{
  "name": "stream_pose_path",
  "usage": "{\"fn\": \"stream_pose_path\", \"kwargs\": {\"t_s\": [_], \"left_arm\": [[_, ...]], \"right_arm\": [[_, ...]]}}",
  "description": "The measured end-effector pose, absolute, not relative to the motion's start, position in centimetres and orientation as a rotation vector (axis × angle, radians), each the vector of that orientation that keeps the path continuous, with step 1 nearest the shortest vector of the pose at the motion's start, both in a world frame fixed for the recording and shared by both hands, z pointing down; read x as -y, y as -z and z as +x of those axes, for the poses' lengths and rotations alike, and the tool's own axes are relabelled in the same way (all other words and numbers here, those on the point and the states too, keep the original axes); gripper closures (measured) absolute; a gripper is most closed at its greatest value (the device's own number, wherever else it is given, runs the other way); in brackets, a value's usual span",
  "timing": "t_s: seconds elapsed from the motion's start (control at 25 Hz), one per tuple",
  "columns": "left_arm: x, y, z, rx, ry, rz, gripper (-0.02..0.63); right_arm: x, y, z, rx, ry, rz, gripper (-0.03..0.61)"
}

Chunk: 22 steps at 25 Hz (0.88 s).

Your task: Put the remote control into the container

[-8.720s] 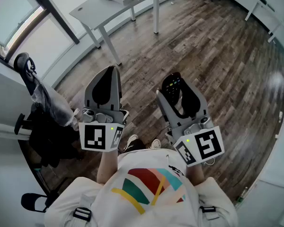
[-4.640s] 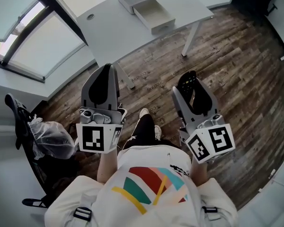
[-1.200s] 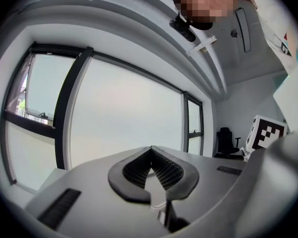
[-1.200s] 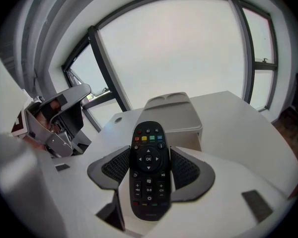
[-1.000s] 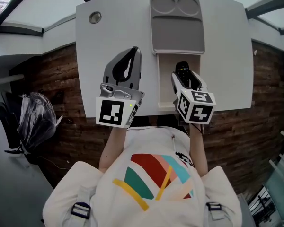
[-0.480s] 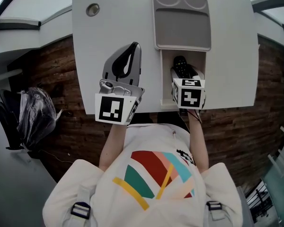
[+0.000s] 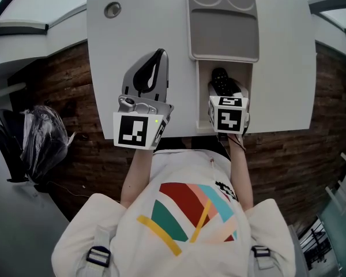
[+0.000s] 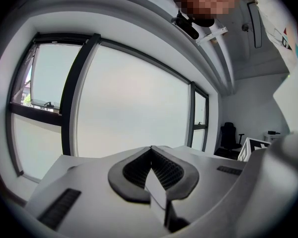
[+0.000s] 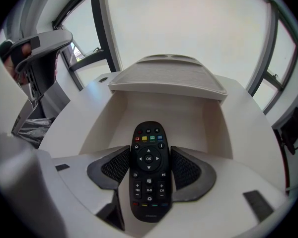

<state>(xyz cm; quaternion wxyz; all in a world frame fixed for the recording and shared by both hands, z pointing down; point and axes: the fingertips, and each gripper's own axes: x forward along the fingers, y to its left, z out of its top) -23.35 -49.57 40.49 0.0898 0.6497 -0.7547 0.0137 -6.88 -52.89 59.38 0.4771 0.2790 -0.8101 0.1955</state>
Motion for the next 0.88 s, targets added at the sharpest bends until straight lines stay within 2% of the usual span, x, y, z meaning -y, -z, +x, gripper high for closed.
{"fn": "stream_pose_path", "kwargs": {"t_s": [0.48, 0.52, 0.64, 0.88], "left_arm": [[50.7, -38.0, -21.7, 2.233, 0.003, 2.041, 0.606], [50.8, -37.5, -21.4, 2.235, 0.009, 2.055, 0.606], [50.7, -36.2, -20.9, 2.243, 0.018, 2.087, 0.606], [50.3, -33.1, -20.7, 2.296, 0.054, 2.129, 0.606]], "right_arm": [[52.6, -59.5, -7.2, 2.03, -0.508, 0.689, 0.322], [52.5, -59.1, -7.4, 2.049, -0.541, 0.68, 0.298], [52.6, -56.1, -7.9, 2.121, -0.553, 0.683, 0.29], [55.0, -46.8, -8.1, 2.294, -0.326, 0.822, 0.291]]}}
